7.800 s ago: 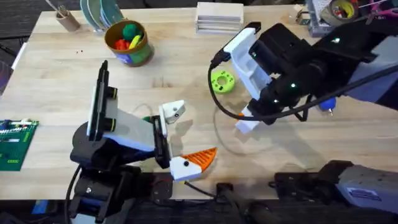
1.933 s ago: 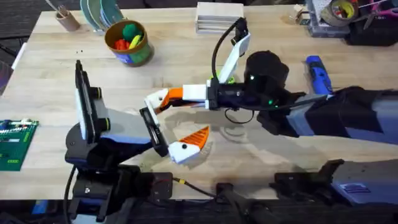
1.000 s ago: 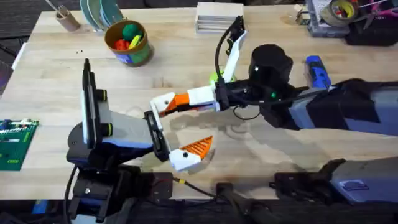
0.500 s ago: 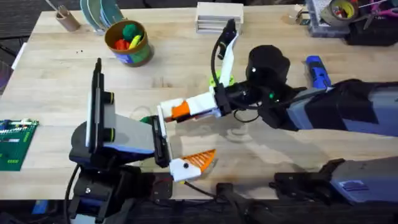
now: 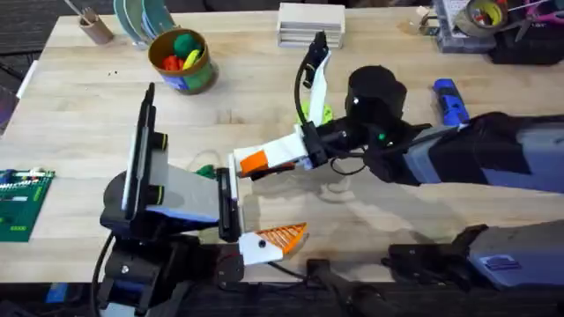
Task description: Pick up the gripper from the table and insert it into the empty holder that is missing its gripper. Then pick up a screw, insert it into the mounting hole, and use the screwdriver to tighten it. Finally, clean up the table by picking up the vegetable and placing it into the bucket.
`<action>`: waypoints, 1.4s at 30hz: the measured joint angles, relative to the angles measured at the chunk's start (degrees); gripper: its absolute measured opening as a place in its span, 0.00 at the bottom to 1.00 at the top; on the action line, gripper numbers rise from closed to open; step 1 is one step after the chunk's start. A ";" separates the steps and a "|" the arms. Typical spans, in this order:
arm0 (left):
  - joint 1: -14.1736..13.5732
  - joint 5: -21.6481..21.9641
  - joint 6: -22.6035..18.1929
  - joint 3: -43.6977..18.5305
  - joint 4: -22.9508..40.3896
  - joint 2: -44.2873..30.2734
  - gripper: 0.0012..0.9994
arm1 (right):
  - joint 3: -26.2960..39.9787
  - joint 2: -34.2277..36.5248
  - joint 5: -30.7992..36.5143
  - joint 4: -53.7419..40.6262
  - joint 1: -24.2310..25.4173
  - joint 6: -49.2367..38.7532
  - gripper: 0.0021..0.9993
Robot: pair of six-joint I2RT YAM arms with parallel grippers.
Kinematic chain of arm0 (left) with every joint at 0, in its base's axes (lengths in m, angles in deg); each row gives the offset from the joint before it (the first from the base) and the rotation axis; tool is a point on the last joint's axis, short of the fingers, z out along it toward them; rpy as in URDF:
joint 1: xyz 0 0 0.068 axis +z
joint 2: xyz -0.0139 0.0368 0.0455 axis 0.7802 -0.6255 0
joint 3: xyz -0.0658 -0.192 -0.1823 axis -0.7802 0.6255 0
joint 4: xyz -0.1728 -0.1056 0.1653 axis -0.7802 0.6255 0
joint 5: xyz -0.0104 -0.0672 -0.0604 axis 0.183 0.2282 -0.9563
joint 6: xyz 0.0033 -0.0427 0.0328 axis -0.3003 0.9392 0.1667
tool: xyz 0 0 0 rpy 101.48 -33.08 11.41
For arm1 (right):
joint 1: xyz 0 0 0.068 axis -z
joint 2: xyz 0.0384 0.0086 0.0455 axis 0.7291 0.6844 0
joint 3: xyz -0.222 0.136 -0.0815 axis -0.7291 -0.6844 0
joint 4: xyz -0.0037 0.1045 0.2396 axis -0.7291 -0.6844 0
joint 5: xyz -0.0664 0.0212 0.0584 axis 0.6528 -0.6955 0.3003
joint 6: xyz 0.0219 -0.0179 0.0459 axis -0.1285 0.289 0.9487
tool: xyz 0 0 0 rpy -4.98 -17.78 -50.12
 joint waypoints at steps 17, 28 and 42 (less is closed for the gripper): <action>0.00 -0.02 -0.04 0.00 0.02 0.00 0.99 | 0.37 0.00 -0.02 0.57 13.04 -0.04 0.95; 0.00 -0.04 -0.17 0.00 0.02 0.00 0.99 | 9.79 0.00 -1.40 -0.73 27.87 -4.15 0.96; 0.00 -0.14 -0.17 0.00 0.04 0.00 0.99 | 23.32 0.01 -1.50 -28.36 36.17 -25.62 0.96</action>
